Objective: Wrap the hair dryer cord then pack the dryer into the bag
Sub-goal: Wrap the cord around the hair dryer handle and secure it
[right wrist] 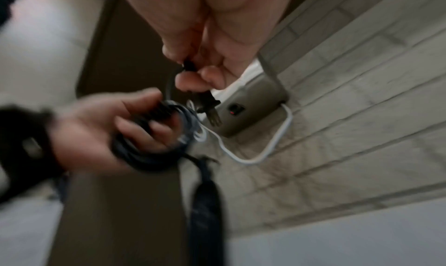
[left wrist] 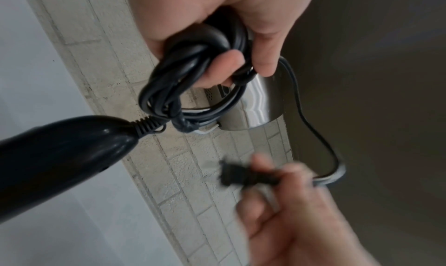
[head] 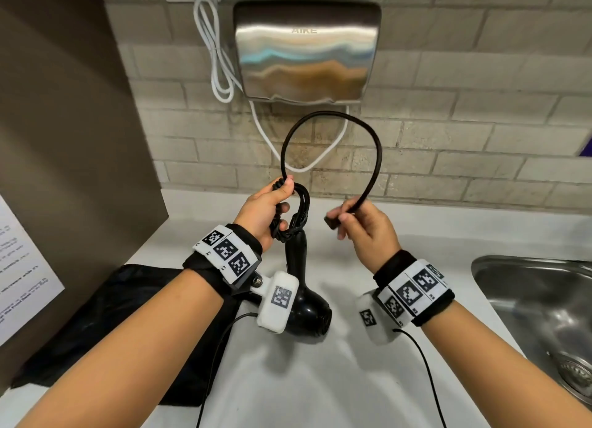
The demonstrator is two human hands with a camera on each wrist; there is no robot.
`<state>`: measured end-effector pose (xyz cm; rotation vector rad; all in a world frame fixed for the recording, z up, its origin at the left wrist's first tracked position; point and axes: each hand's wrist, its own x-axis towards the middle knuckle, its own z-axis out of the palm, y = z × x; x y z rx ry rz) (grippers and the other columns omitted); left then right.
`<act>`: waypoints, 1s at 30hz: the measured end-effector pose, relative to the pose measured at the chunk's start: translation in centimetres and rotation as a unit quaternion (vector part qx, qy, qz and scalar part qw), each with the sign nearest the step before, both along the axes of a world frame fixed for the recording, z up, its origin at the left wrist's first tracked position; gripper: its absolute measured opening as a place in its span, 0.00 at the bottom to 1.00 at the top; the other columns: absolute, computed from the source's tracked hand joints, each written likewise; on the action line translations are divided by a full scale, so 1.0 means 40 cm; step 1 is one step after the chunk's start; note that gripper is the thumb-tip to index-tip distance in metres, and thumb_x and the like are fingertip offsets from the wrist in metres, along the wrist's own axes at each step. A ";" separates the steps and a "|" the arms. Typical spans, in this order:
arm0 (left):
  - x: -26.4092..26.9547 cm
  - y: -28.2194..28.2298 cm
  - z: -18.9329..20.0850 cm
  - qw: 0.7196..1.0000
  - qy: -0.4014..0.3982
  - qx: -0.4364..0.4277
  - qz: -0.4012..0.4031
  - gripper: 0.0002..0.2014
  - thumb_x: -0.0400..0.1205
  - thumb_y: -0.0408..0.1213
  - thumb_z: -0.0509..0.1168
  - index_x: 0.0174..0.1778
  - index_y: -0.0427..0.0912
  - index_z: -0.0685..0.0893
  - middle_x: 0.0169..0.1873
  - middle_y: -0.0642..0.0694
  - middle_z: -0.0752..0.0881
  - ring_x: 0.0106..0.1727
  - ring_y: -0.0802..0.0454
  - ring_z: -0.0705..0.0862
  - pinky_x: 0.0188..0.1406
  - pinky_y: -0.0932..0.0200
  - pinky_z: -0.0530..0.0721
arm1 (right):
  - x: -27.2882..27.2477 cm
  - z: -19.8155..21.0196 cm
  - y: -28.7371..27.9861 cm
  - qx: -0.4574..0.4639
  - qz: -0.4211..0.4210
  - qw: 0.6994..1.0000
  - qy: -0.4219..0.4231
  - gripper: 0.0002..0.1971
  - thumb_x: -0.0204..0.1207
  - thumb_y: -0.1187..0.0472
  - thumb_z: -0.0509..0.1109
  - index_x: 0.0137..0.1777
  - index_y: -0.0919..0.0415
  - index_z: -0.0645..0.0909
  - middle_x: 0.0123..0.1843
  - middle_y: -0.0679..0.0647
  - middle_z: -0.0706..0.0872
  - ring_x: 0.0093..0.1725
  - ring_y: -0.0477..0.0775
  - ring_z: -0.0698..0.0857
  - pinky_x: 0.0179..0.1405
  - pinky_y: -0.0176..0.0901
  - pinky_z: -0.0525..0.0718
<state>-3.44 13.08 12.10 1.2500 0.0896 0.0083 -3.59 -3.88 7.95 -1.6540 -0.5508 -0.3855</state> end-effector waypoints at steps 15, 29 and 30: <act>-0.014 0.001 0.010 0.999 0.015 0.028 -0.016 0.06 0.82 0.46 0.61 0.45 0.51 0.82 0.41 0.56 0.77 0.37 0.56 0.67 0.32 0.64 0.68 | 0.001 0.012 0.100 0.064 0.063 0.996 -0.015 0.06 0.70 0.68 0.63 0.40 0.55 0.74 0.41 0.70 0.83 0.34 0.38 0.86 0.38 0.26 0.80; -0.038 0.008 0.009 0.996 -0.017 0.052 -0.073 0.08 0.84 0.43 0.59 0.48 0.53 0.85 0.47 0.53 0.80 0.33 0.57 0.69 0.33 0.61 0.78 | 0.100 0.013 0.128 -0.055 -0.142 0.984 -0.092 0.19 0.65 0.53 0.73 0.54 0.57 0.73 0.50 0.50 0.78 0.47 0.35 0.77 0.50 0.23 0.75; -0.038 0.011 0.010 0.995 -0.019 0.049 -0.081 0.08 0.84 0.43 0.59 0.51 0.54 0.84 0.47 0.54 0.81 0.32 0.57 0.69 0.33 0.61 0.78 | 0.105 0.019 0.127 -0.081 -0.131 0.981 -0.118 0.20 0.66 0.54 0.72 0.56 0.60 0.75 0.53 0.52 0.80 0.52 0.40 0.79 0.56 0.28 0.76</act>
